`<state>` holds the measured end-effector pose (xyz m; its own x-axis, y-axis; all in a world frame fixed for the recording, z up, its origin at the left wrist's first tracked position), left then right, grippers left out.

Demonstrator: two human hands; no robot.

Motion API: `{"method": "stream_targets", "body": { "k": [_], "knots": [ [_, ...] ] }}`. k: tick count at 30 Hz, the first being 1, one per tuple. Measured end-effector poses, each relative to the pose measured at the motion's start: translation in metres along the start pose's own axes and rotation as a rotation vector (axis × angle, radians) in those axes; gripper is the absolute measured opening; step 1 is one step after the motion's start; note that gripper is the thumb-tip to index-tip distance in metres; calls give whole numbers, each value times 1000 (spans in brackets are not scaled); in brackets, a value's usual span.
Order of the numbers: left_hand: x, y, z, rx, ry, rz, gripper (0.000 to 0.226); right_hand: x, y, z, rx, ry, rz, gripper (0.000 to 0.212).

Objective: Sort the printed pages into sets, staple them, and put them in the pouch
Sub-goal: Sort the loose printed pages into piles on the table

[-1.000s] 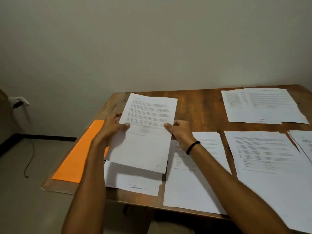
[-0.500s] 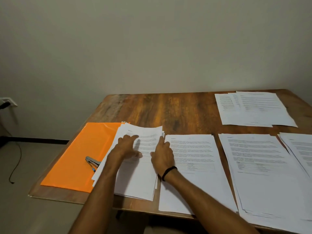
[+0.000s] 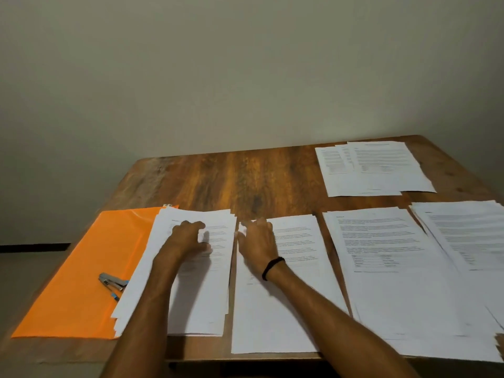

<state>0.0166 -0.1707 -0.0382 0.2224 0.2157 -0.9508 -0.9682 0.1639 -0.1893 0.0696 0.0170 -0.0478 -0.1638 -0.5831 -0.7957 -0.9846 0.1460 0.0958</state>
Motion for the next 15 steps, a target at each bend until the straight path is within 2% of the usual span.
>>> {"method": "stream_targets", "body": {
  "k": [2, 6, 8, 15],
  "knots": [
    [-4, 5, 26, 93, -136, 87, 53, -27, 20, 30, 73, 57, 66, 19],
    [-9, 14, 95, 284, -341, 207, 28, -86, 64, 107, 206, -8, 188, 21],
    [-5, 23, 123, 346, -402, 226, 24, -112, 81, 145, 265, -32, 229, 21],
    [17, 65, 203, 409, -420, 182, 24, -188, 124, 260, 436, -51, 342, 57]
  ]
}}
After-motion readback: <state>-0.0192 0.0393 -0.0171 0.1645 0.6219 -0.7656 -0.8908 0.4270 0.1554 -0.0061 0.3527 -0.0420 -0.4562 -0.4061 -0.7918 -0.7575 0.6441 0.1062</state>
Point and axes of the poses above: each hand's wrist, its own y-axis towards the middle knuckle, its own x-axis out of the palm, z = x × y, the point moved 6 cm from there along y, towards the middle knuckle, and after that the axes turned 1 degree about -z, right-handed, at the moved point
